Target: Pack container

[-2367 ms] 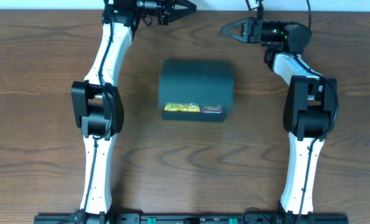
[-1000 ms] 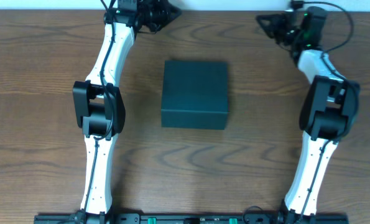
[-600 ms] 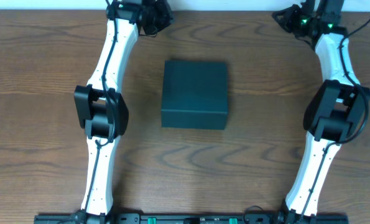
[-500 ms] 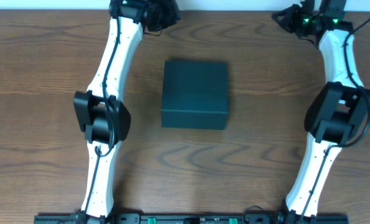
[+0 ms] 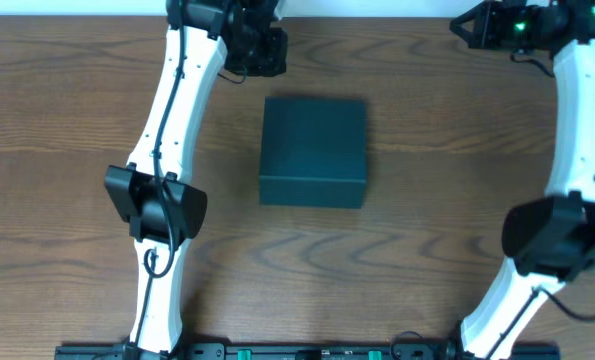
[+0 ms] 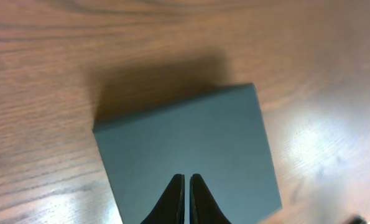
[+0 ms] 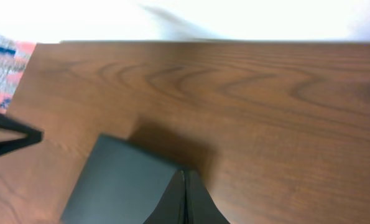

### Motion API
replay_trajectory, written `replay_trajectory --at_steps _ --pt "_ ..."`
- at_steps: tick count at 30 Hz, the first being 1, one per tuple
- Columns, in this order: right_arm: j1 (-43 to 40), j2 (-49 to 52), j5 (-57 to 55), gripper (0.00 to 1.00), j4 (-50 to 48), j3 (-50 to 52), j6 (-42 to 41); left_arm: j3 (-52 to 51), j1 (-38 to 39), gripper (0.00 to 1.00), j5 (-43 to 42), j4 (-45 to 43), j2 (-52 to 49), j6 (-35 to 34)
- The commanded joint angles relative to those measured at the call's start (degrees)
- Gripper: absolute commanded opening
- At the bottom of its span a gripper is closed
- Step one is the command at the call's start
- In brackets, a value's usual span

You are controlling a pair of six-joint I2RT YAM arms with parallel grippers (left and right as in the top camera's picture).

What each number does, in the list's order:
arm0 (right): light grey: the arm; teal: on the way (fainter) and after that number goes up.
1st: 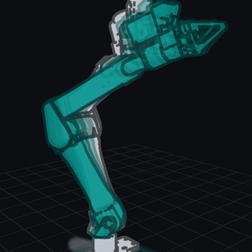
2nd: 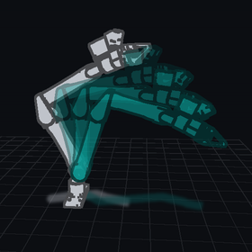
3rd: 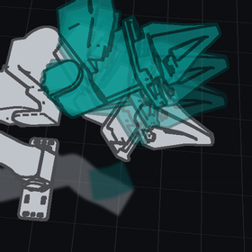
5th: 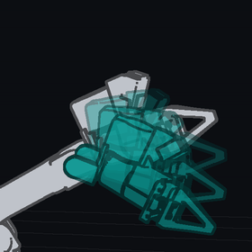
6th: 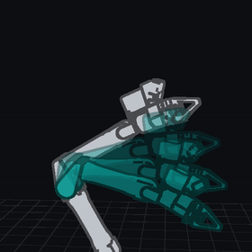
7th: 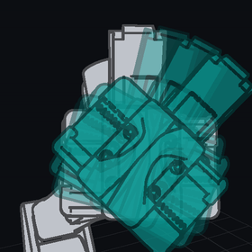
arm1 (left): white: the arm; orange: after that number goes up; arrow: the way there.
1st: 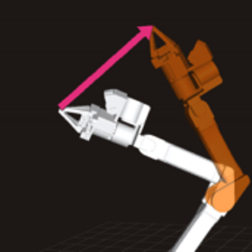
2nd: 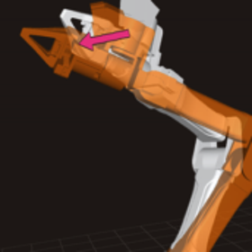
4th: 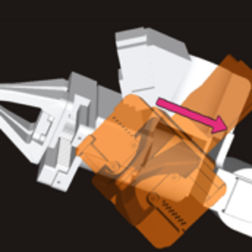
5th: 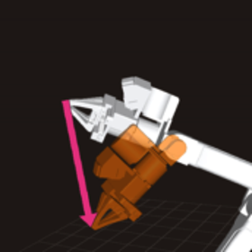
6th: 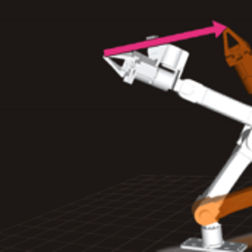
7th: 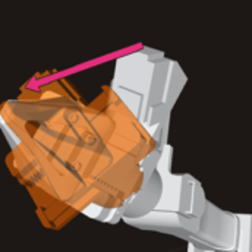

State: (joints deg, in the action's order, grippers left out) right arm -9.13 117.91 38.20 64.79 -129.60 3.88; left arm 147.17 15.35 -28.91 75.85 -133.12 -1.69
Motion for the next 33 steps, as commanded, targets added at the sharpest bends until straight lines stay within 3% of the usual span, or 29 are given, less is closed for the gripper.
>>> replay_trajectory --at_steps 1,4,9,20,26,33 --pt "0.87 -3.67 -1.31 0.02 3.19 -0.79 6.14 0.52 -2.21 0.06 -7.45 0.90 3.93 5.16" --pt "0.85 -6.86 -2.21 0.02 5.90 -0.35 8.24 -0.28 -4.39 0.06 -12.92 1.53 3.98 5.60" --pt "0.85 -12.28 -4.85 0.02 5.31 5.42 9.53 -1.53 -4.22 0.06 -13.55 2.14 4.04 6.99" --pt "0.66 -28.92 -4.96 0.02 -12.90 40.46 8.09 -4.04 -4.48 0.06 -6.80 2.73 8.02 8.02" --pt "1.60 -32.39 -4.96 0.02 -15.80 51.17 7.93 -17.81 -4.31 0.06 -4.55 -1.90 14.75 9.90" --pt "5.97 -32.50 -5.25 0.02 -17.29 55.93 7.98 -38.21 -2.71 0.06 -1.97 -12.59 21.03 9.86"
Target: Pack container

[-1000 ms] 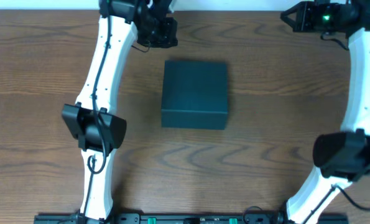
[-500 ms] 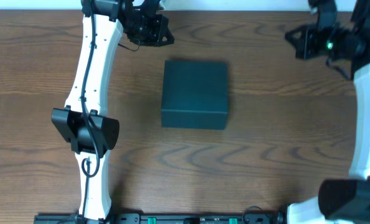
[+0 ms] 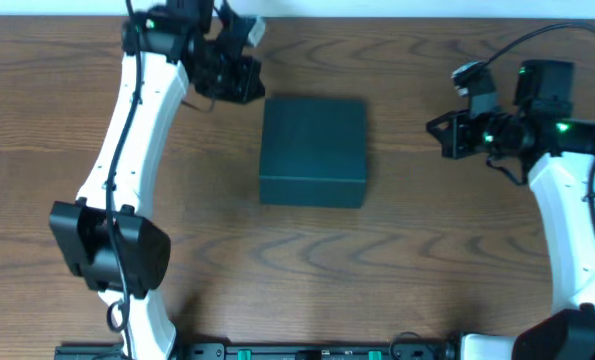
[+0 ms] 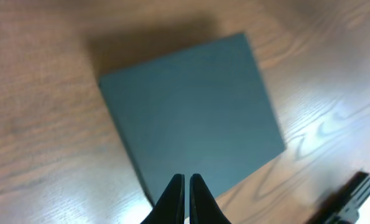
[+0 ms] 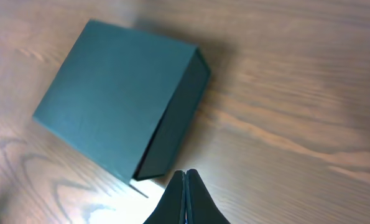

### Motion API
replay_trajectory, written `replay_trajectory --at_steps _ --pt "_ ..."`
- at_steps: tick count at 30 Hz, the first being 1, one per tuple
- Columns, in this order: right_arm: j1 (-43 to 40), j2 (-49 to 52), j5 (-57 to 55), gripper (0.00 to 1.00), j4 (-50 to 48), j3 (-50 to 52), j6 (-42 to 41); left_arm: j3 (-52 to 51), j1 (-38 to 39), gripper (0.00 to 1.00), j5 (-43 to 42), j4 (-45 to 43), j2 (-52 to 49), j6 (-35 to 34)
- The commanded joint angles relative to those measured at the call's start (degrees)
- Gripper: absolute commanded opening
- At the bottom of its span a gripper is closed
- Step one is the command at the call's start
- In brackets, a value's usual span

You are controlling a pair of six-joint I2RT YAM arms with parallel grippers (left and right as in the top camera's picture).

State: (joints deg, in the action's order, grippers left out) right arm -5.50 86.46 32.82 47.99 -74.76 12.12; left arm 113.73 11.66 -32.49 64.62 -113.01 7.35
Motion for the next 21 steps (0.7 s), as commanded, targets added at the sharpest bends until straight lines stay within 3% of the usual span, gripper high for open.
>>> replay_trajectory --at_steps 1,13,21 --pt "3.43 -1.05 -0.57 0.02 -0.50 1.73 -0.26 -6.12 1.57 0.06 1.62 -2.25 0.90 0.81" --pt "10.08 -1.05 -3.04 0.02 1.88 7.04 -0.24 -10.38 9.79 0.06 10.01 -5.81 0.81 2.93" --pt "10.10 -1.07 -3.06 0.02 4.22 7.04 0.42 -17.62 9.79 0.06 8.59 -12.11 0.81 2.95"
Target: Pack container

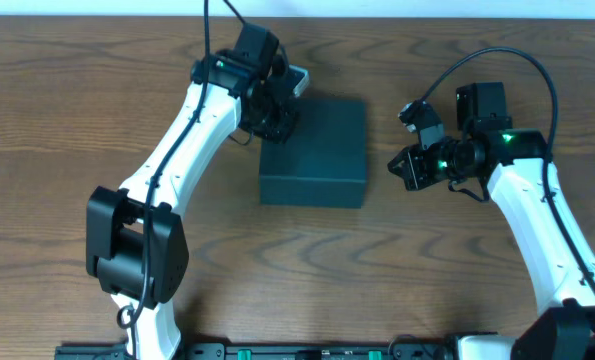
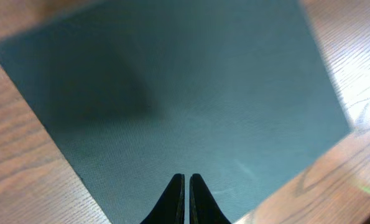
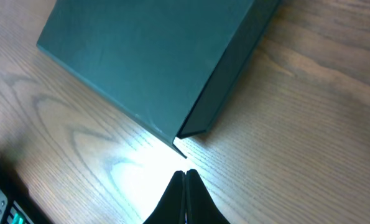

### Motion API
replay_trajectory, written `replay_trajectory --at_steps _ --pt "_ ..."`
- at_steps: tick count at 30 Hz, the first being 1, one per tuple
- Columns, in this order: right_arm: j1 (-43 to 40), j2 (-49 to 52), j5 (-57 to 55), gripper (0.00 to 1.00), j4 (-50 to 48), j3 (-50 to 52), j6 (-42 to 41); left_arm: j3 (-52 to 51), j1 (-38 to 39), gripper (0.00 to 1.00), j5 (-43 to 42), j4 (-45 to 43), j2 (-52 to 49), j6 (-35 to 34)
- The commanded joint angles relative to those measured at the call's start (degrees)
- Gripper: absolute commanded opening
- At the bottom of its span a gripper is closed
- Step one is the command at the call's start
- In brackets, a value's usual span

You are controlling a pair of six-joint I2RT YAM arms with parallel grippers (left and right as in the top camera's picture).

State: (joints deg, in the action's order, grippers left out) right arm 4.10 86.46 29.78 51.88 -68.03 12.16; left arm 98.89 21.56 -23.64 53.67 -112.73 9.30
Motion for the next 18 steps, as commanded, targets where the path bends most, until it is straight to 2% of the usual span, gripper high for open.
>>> replay_trajectory --at_steps 1,8,12,18 --pt "0.50 -1.07 0.00 0.02 0.48 0.31 0.37 -4.00 -0.11 0.06 -1.90 -2.23 0.52 0.98" --pt "0.61 -1.05 4.94 0.02 3.50 0.33 2.71 -8.52 -0.20 0.06 -9.20 -6.43 0.52 0.76" --pt "2.82 -1.05 5.20 0.02 4.24 0.81 2.64 -8.85 -0.20 0.06 -9.40 -7.15 0.50 0.76" --pt "7.28 -1.05 7.34 0.02 -4.81 7.50 -4.17 -8.87 -0.22 0.06 -10.27 -7.19 -1.31 0.74"
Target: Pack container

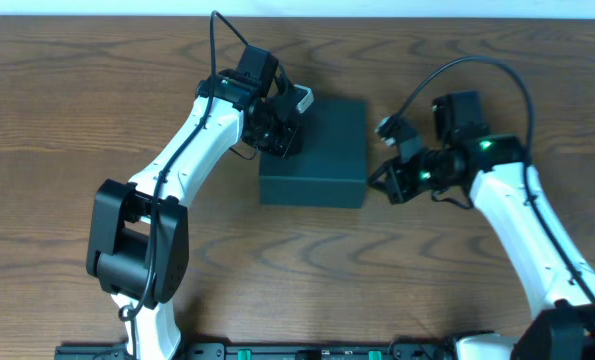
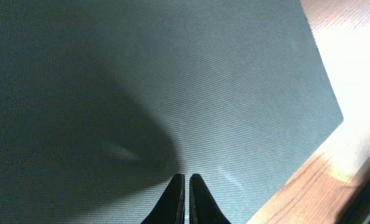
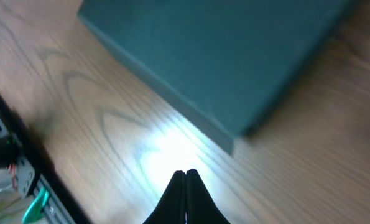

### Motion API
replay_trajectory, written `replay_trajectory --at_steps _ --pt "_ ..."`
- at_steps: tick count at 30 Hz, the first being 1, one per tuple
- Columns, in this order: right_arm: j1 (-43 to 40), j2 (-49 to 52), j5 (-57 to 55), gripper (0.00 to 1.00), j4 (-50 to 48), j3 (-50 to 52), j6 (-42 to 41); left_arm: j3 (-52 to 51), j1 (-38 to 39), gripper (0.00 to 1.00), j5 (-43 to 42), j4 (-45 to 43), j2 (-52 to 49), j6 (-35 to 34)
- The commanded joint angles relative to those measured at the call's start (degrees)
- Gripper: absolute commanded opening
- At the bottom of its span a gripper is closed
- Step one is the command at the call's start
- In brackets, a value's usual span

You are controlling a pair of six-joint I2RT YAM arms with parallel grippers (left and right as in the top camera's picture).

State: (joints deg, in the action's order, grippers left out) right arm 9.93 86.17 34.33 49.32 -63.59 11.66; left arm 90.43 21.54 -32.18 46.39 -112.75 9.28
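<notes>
A dark teal closed box (image 1: 313,150) sits mid-table; its lid fills the left wrist view (image 2: 172,81) and shows at the top of the right wrist view (image 3: 222,56). My left gripper (image 1: 280,138) is shut and empty, low over the lid's left part, fingertips (image 2: 186,179) together. My right gripper (image 1: 382,183) is shut and empty, just off the box's right side over bare wood, fingertips (image 3: 185,173) together. The right wrist view is blurred.
Brown wooden table (image 1: 57,120) all around the box. A black rail with connectors (image 1: 307,350) runs along the front edge, also at the left of the right wrist view (image 3: 10,162). A white wall strip (image 1: 377,8) lies at the back.
My left gripper has come lower and closer over the lid, which now fills its view. My right gripper has moved left and nearer the box's right front corner.
Both grippers started shut at the table's far corners, away from the box. Then the left one stood by the box's back left corner and the right one out to its right. Both have since closed in, the left now over the lid, the right beside the box.
</notes>
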Motion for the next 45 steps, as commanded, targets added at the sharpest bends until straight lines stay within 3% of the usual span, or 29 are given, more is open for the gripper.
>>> replay_trajectory --at_steps 1,18,27,35,45 --pt "1.55 -0.76 4.11 0.02 -4.00 4.31 -4.81 -0.42 -0.20 0.06 -2.43 0.04 -1.81 0.79" --pt "8.87 -0.76 5.97 0.02 -31.98 23.02 -24.94 -1.57 -0.20 0.06 -3.65 0.22 -4.15 0.85" --pt "16.76 -0.74 -15.80 0.02 -47.65 29.97 -45.68 -1.90 -0.20 0.06 -3.67 0.28 -4.15 0.83" --pt "20.41 -0.09 -33.48 0.02 -54.97 31.10 -59.58 -1.90 -0.20 0.06 -3.67 0.44 -4.15 0.81" --pt "23.93 8.81 -34.95 0.02 -66.71 31.08 -66.55 -1.90 -0.57 0.06 -3.67 0.55 -4.15 0.81"
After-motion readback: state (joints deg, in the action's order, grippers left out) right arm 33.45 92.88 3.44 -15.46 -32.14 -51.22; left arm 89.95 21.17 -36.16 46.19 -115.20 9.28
